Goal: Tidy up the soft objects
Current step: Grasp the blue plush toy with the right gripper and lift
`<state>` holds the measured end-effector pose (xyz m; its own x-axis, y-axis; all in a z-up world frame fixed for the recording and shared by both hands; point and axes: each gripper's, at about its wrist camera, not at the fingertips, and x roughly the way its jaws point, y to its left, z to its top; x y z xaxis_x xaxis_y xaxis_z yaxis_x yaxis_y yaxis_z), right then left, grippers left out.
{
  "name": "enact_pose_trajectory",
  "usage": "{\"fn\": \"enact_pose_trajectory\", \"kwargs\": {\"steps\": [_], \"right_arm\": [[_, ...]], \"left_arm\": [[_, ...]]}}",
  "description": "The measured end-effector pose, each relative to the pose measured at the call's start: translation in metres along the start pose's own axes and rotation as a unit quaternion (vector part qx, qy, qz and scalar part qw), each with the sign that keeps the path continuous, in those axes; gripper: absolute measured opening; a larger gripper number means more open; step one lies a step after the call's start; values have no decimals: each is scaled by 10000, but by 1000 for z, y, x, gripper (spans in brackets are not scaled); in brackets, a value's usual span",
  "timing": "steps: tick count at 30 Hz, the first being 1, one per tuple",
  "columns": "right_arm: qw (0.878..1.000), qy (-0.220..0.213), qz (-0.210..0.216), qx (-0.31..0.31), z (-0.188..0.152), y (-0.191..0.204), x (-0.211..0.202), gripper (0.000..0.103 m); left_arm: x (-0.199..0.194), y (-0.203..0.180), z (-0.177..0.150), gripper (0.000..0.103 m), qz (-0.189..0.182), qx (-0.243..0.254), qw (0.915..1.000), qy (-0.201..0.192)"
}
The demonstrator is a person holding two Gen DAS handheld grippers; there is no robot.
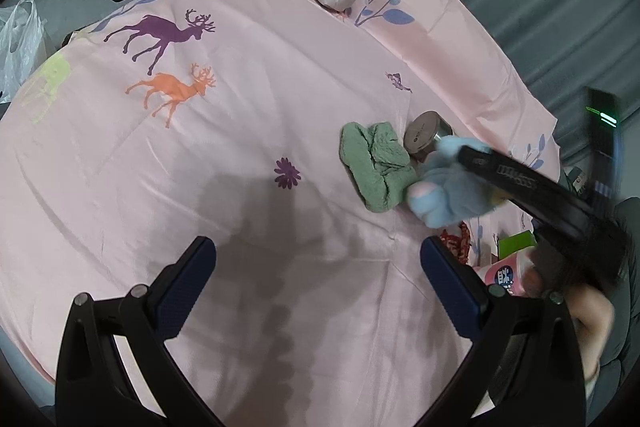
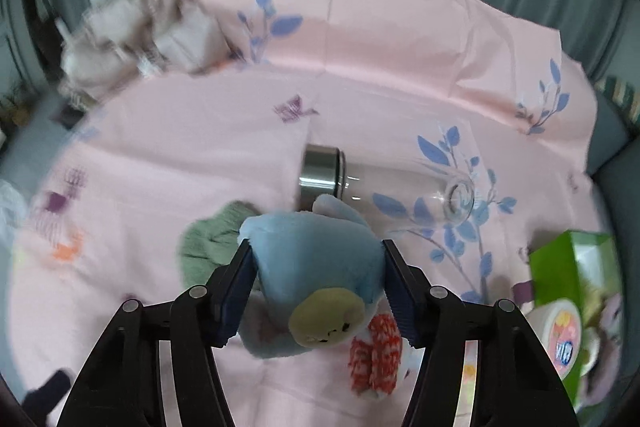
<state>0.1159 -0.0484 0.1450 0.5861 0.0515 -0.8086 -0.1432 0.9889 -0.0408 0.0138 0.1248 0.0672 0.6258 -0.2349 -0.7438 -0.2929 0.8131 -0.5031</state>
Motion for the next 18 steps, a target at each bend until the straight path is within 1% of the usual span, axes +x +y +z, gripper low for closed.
{"fn": "enact_pose_trajectory", "kwargs": {"steps": [2, 4, 6, 8, 11, 12, 14, 16, 18], "right_arm": [[9980, -62, 548, 300, -10, -11, -15, 62], [9908, -56, 1173, 669, -26, -24, -26, 62], [9836, 26, 1550, 920, -47, -30, -29, 62], [9802, 177, 1692, 1014, -65, -31, -25, 62], [9695, 617, 1987, 1293, -94, -34, -10, 63], [9672, 707, 2023, 1367, -99, -36, -7, 63], [9639, 717, 2083, 1493, -106, -43, -3, 63], [9629, 751, 2013, 1632, -108, -51, -5, 63], [9672, 736, 1837, 1590, -110, -55, -10, 63]], "left_arm": [[-1, 0, 0, 102, 29, 25, 10000, -33], [-1, 1, -1, 102, 104, 37, 9999, -82], [-2, 0, -1, 102, 148, 60, 9998, -107], [-1, -1, -2, 102, 151, 93, 9998, -106], [-1, -3, -3, 102, 158, 171, 9997, -91], [-1, -3, -4, 102, 167, 201, 9996, -85], [-1, -4, -6, 101, 187, 246, 9995, -86], [0, -7, -10, 101, 170, 330, 9993, -40], [2, -10, -14, 101, 61, 423, 9991, 32]]}}
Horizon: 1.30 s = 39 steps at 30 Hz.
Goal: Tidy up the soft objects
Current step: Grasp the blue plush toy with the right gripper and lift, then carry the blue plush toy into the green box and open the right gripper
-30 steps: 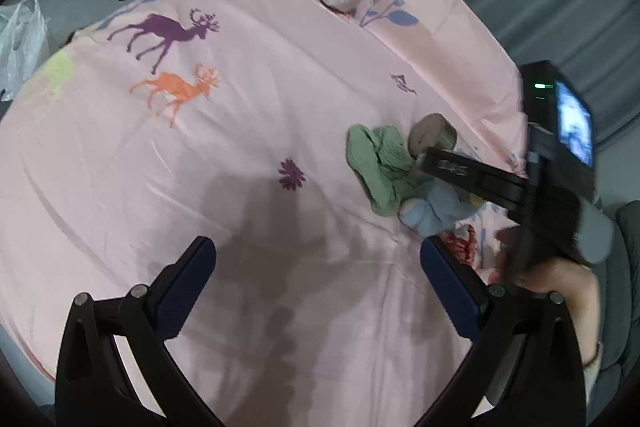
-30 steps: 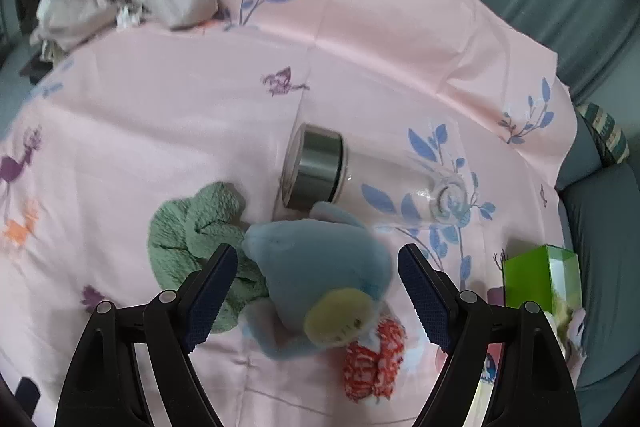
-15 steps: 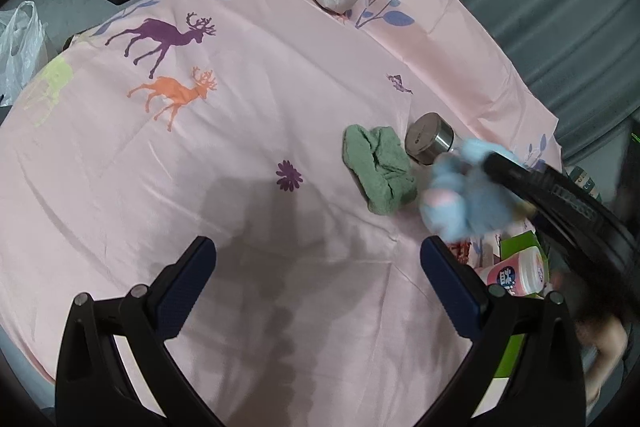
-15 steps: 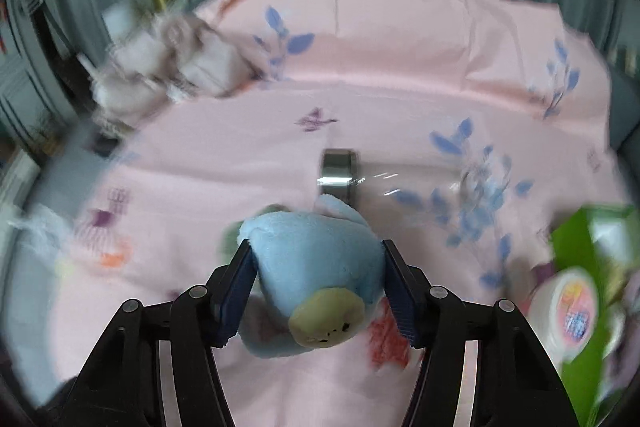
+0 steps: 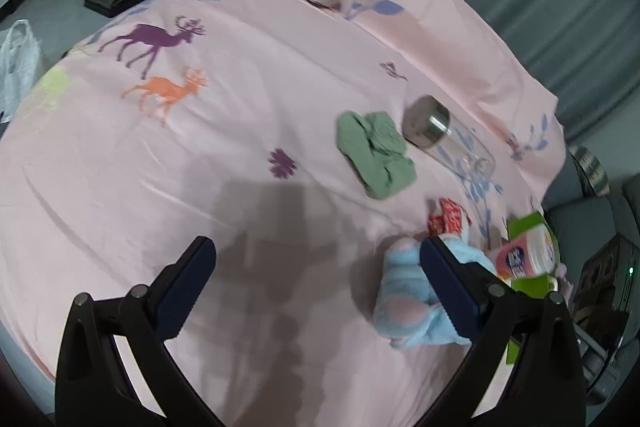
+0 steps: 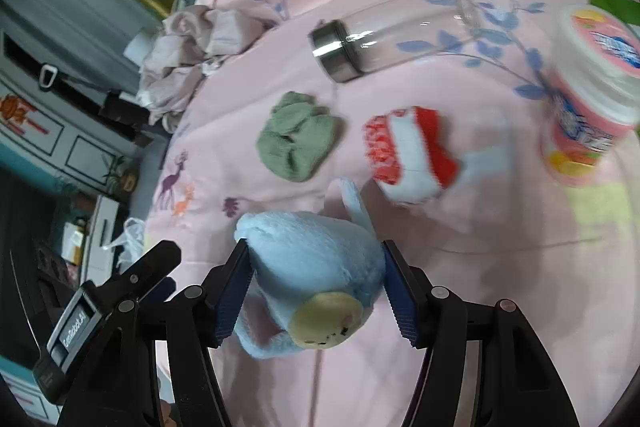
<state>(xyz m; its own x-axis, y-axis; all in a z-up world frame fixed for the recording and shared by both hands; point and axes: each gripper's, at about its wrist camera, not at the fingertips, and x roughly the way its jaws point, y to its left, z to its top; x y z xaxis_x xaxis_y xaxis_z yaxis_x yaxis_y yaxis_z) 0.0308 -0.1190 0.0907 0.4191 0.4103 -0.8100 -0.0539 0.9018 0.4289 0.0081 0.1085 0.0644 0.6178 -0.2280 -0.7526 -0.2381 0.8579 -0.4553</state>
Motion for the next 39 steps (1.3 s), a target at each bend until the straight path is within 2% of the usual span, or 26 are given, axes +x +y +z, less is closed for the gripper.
{"fn": "enact_pose_trajectory", "kwargs": {"steps": [3, 5, 8, 17, 21, 24, 26, 28, 35, 39], "right_arm": [[9983, -140, -544, -149, -5, -6, -12, 63], [9971, -198, -719, -126, -5, -14, -17, 63], [9979, -142, -614, 172, 0, -32, -23, 63], [9985, 29, -364, 404, -1, -51, -23, 63], [9987, 57, -308, 404, -1, -49, -17, 64], [9985, 189, -251, 447, -1, -52, -6, 64], [9982, 267, -162, 515, 0, -54, 0, 64], [9971, 423, 50, 637, 1, -58, 7, 64], [9978, 244, 228, 568, 0, -53, -6, 60], [9991, -269, 292, 168, 2, -33, -38, 59]], "left_arm": [[5, -8, -7, 101, -273, 174, 9992, 218], [7, -16, -13, 101, -542, 304, 9973, 385], [11, -31, -23, 99, -961, 576, 9917, 627], [17, -77, -60, 96, -1490, 1492, 9734, 896], [28, -86, -71, 92, -1380, 1763, 9700, 943], [41, -86, -75, 79, -1273, 1746, 9708, 1040], [50, -84, -75, 65, -1218, 1667, 9720, 1127], [58, -82, -75, 60, -1097, 1612, 9737, 1179], [41, -88, -76, 56, -1052, 1841, 9737, 832], [15, -98, -71, 56, -1160, 1983, 9725, 394]]}}
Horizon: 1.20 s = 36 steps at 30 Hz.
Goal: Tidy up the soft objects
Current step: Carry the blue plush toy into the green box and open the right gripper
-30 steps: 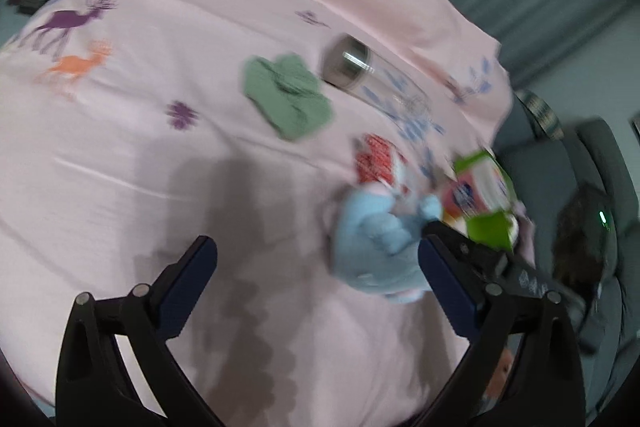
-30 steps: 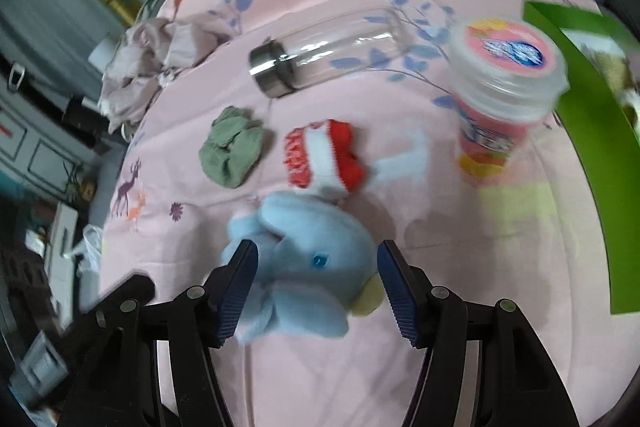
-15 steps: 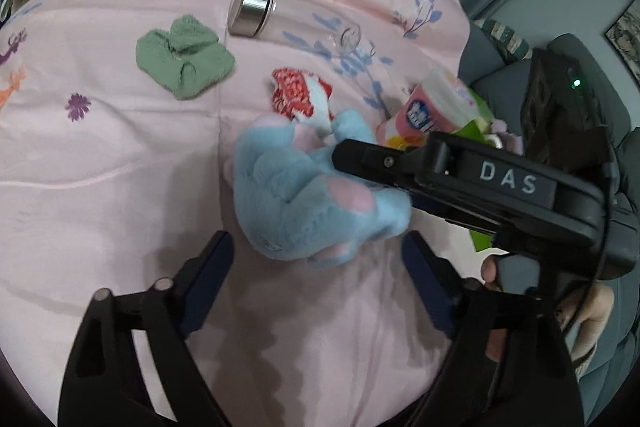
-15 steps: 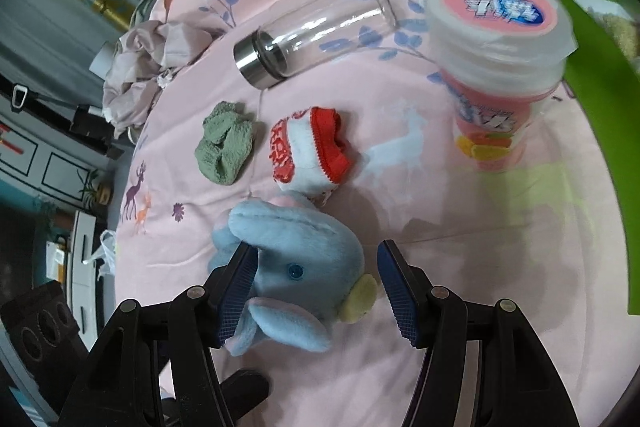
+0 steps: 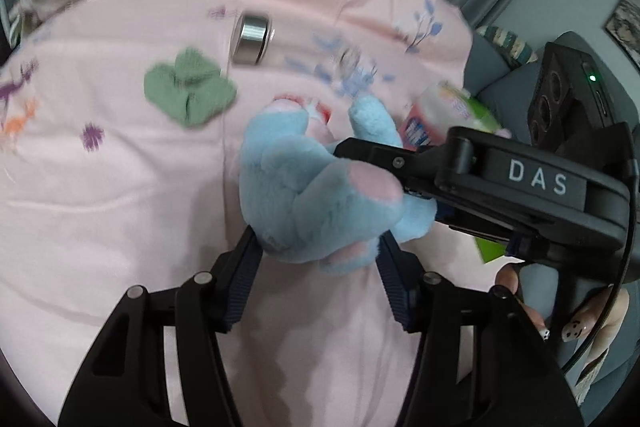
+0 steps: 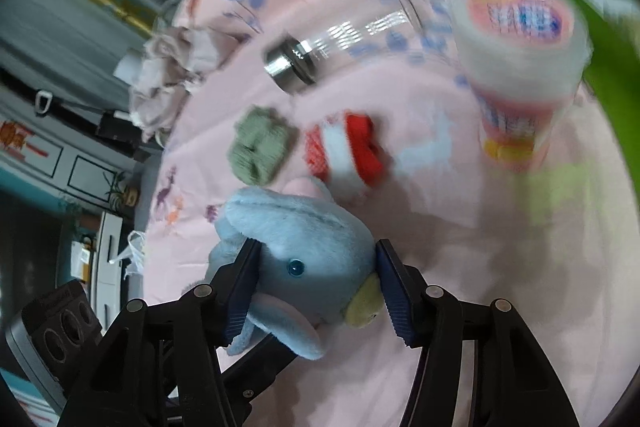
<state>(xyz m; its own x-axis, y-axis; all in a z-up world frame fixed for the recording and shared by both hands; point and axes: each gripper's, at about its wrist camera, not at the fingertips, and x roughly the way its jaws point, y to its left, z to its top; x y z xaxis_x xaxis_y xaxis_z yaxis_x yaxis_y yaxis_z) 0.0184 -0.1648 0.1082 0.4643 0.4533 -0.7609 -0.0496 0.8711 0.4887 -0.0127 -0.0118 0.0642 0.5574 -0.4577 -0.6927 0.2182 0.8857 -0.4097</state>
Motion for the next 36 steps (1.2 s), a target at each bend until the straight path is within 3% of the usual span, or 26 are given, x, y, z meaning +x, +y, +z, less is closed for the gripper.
{"fn": "enact_pose_trajectory", "kwargs": {"steps": [8, 11, 18, 21, 27, 36], "right_arm": [[9941, -927, -60, -567, 13, 35, -67, 59], [9886, -1312, -153, -729, 23, 39, -97, 59], [9740, -2073, -473, -789, 40, 19, -162, 60], [9667, -2368, -725, -646, 40, -7, -182, 60], [9618, -2562, -958, -105, 39, -65, -206, 60], [9547, -2480, -1102, 1220, 29, -158, -210, 60]], "left_arm": [[-42, -37, 24, 56, -148, 366, 9968, -688], [-53, -55, 38, 56, -364, 474, 9939, -931], [-54, -117, 66, 56, -873, 852, 9855, -1180], [-39, -144, 70, 56, -1108, 1026, 9828, -1059], [1, -192, 66, 56, -1355, 1343, 9793, -675], [66, -247, 52, 56, -1431, 1710, 9747, 175]]}}
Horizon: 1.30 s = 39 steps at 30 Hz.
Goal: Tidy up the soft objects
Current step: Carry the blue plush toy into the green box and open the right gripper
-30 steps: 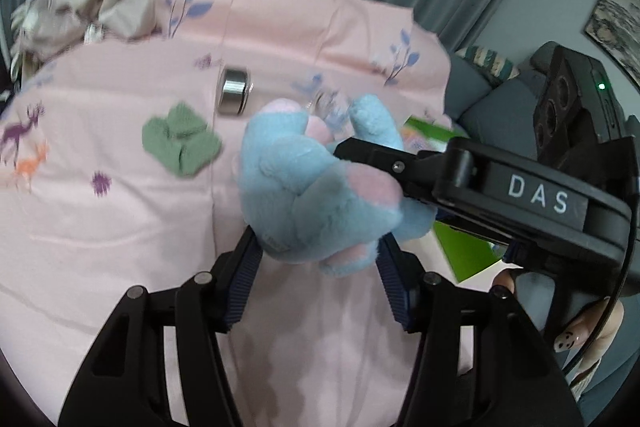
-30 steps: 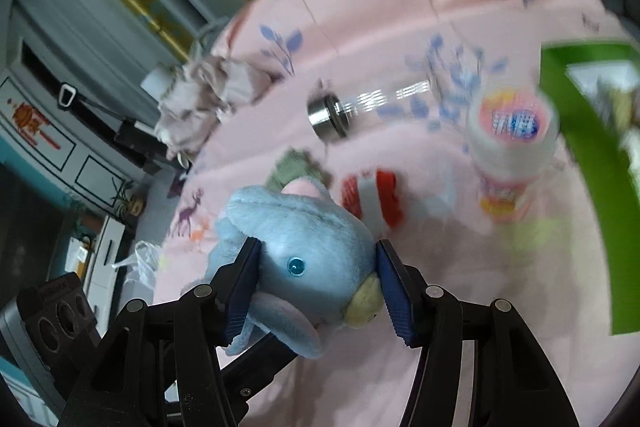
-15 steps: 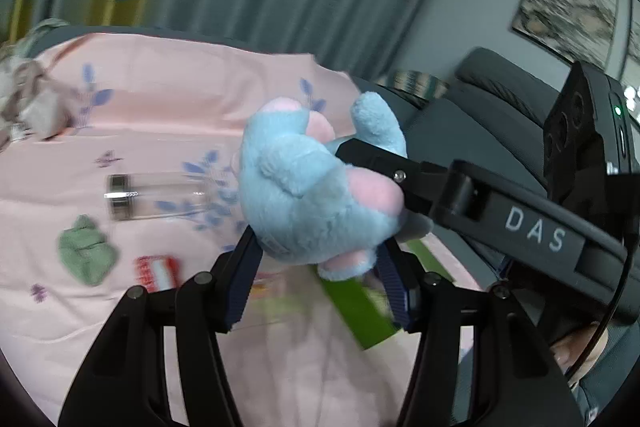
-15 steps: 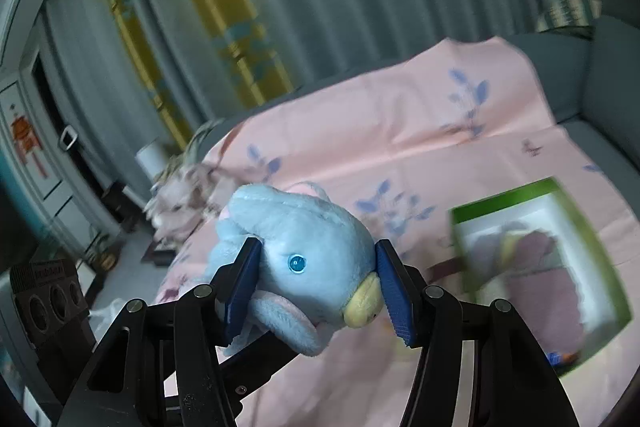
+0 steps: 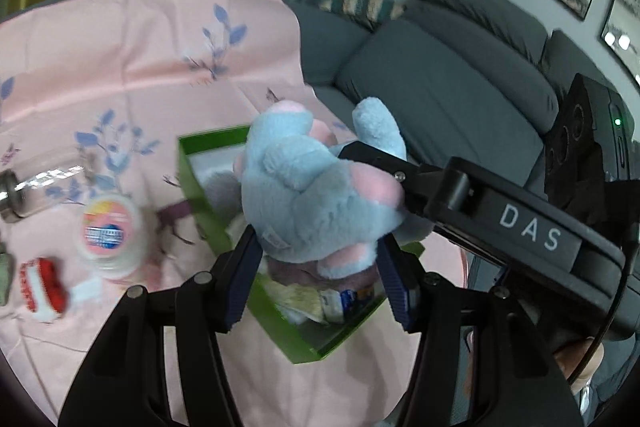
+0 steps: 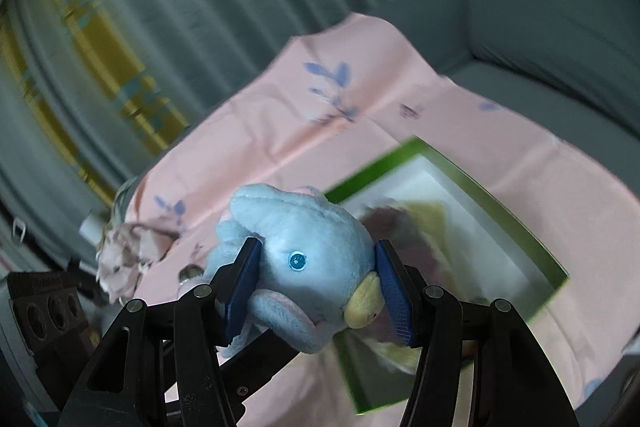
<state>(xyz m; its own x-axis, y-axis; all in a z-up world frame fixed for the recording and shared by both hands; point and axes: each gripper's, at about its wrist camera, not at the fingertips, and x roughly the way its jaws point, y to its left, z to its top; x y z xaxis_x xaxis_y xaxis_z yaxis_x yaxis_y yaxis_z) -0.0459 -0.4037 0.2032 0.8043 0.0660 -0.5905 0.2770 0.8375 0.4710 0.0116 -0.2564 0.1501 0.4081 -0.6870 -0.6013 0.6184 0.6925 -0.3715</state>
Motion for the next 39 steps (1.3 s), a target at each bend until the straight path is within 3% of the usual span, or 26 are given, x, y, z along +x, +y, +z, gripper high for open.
{"fn": "enact_pose_trajectory", "kwargs": {"steps": [10, 19, 24, 26, 31, 35, 39], "right_arm": [[9936, 166, -423, 1032, 1, -62, 24, 60], [9851, 464, -778, 1463, -2, -89, 50, 60], [9827, 426, -976, 1513, -3, -91, 52, 60], [9822, 409, -1046, 1508, -3, -92, 50, 60], [9821, 233, -1155, 1469, 0, -92, 38, 60], [9852, -24, -1066, 1341, 4, -85, 25, 70], [9868, -184, -1102, 1176, 6, -75, 15, 70]], "left_arm": [[61, -11, 6, 56, 2, 22, 9977, 683], [103, -6, 1, 56, 151, -85, 9931, 1156], [118, 4, 3, 62, 153, -308, 9893, 1415], [123, 7, 2, 69, 196, -361, 9887, 1440], [123, 2, 3, 71, 261, -286, 9903, 1336], [110, 0, 7, 77, 379, -260, 9921, 1164], [87, -1, 11, 81, 383, -208, 9952, 881]]}}
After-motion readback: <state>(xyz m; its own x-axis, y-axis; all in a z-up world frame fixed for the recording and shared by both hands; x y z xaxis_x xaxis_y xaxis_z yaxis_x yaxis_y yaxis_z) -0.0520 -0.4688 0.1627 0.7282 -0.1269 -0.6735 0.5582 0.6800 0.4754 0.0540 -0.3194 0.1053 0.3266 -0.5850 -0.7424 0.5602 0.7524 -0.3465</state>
